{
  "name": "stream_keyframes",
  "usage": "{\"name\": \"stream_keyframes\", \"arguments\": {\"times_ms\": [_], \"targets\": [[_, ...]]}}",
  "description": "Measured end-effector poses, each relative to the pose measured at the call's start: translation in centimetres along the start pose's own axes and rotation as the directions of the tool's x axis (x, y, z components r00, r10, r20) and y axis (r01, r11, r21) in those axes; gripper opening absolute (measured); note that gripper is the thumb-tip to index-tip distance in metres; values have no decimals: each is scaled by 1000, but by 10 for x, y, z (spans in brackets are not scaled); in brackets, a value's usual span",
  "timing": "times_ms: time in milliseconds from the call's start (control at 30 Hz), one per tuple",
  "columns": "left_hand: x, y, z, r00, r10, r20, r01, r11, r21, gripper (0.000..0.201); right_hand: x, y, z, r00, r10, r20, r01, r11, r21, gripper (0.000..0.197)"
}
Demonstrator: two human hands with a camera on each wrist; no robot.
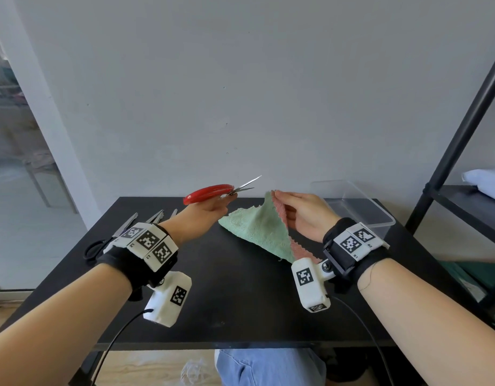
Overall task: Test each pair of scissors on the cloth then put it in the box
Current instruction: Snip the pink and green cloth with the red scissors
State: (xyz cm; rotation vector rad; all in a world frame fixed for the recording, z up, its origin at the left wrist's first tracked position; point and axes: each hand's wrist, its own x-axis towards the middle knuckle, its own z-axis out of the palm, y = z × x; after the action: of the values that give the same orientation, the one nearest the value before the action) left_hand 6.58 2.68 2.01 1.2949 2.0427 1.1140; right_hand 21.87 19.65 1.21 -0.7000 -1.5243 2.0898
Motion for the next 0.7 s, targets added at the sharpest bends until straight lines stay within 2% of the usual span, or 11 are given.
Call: {"name": "stream_keyframes", "arguments": {"times_ms": [167, 300, 467, 700], "targets": [[-2, -6, 4, 998, 52, 40, -54, 997, 54, 45, 1, -10, 2, 995, 96, 11, -96, 994, 55, 13], [-3, -9, 5, 996, 70, 56, -72, 997, 30, 46, 1, -15, 1, 989, 146, 26, -148, 987, 57, 9], [-4, -13, 2, 993, 107, 56, -112, 988, 105, 46, -2, -21, 0, 973, 211, 90, -209, 977, -31, 11], [-5, -14, 1, 988, 146, 52, -154, 966, 206, 45, -1, -24, 5, 945, 307, 115, -286, 943, -170, 11]]}}
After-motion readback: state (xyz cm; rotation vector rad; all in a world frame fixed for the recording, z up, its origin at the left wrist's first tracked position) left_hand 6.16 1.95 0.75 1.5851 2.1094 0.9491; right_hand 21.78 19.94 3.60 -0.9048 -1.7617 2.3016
